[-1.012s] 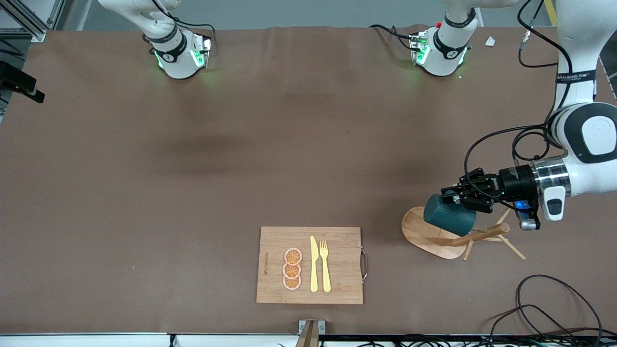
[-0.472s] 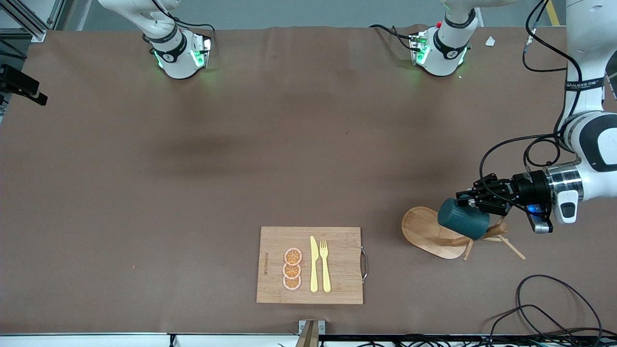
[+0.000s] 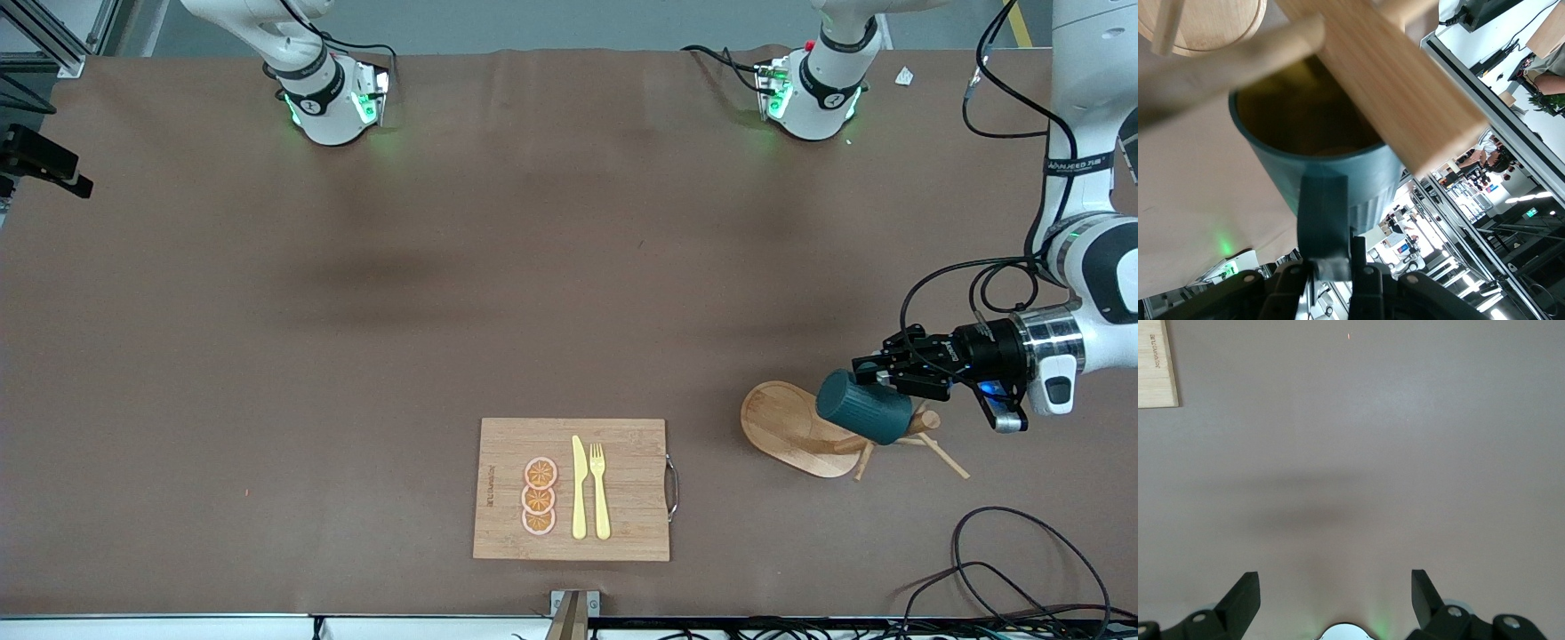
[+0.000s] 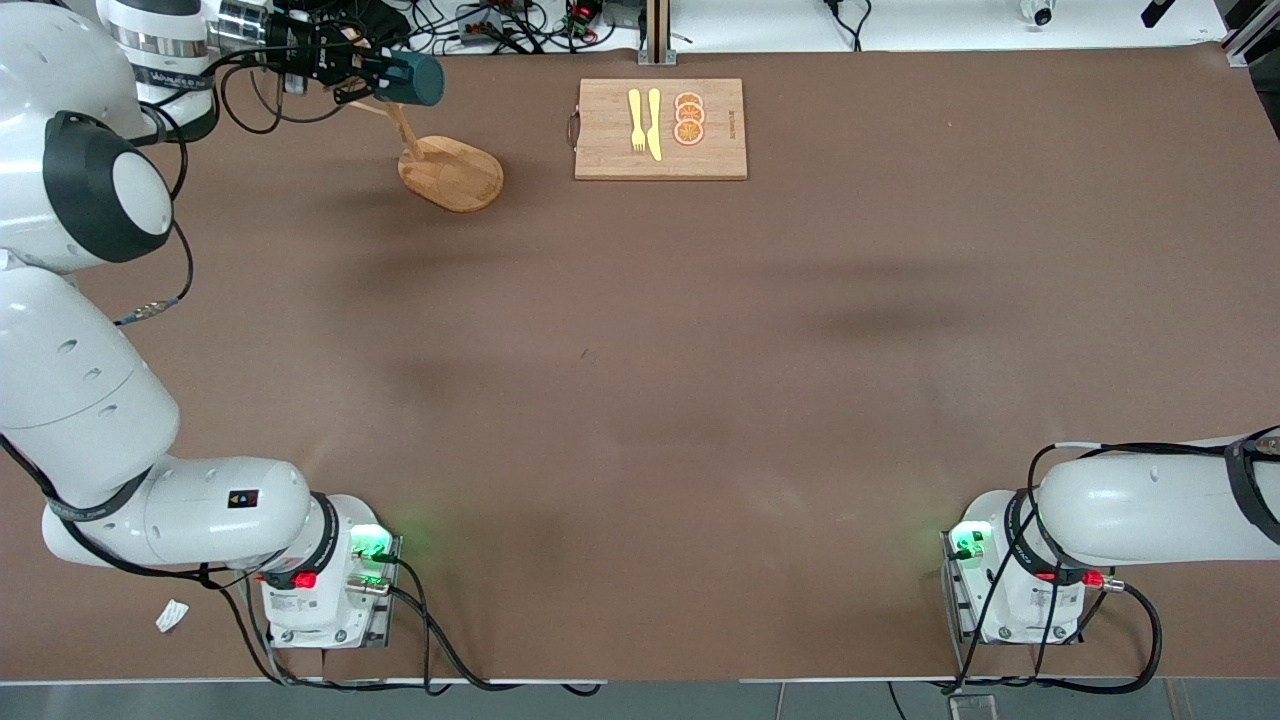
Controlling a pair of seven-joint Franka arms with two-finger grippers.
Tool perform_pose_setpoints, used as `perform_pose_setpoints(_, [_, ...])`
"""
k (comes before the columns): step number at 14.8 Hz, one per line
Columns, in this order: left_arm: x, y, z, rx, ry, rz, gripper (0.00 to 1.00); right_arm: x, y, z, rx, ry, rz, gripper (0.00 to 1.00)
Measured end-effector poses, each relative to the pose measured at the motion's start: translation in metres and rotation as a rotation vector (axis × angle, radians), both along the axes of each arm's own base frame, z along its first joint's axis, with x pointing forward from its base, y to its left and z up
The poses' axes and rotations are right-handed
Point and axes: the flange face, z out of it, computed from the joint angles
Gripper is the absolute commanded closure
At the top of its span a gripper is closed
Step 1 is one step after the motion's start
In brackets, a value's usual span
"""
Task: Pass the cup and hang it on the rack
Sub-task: 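Hook the mug handle onto a rack peg and open the left gripper, then withdraw the open left gripper away from the rack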
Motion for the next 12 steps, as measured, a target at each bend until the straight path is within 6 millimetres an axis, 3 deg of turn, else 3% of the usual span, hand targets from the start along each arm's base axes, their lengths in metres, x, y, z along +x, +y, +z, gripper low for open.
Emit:
perform_pose_setpoints(3, [0.001, 0.0, -0.006, -0.011, 0.001, 0.004, 0.6, 0.0, 0.001, 0.0, 0.0, 0.0, 0.001, 0.0])
perform_pose_setpoints(6, [0.001, 0.0, -0.008, -0.012, 0.004, 0.004, 0.47, 0.0, 0.001, 0.0, 0.0, 0.0, 0.002, 0.0])
perform_pose_setpoints(8, [0.001, 0.001, -0.007, -0.012, 0.002, 0.006, 0.27, 0.0, 0.001, 0.0, 0.0, 0.0, 0.002, 0.0])
perform_pose_setpoints(9, [0.002, 0.002, -0.005, -0.012, -0.002, 0.007, 0.09, 0.0, 0.001, 0.0, 0.0, 0.0, 0.002, 0.0])
perform_pose_setpoints(10, [0.004, 0.004, -0.001, -0.011, -0.012, 0.008, 0.0, 0.0, 0.001, 0.0, 0.0, -0.001, 0.002, 0.0])
perform_pose_setpoints(12, [0.01, 0.007, 0.013, -0.005, -0.042, 0.012, 0.0, 0.0, 0.001, 0.0, 0.0, -0.001, 0.002, 0.0])
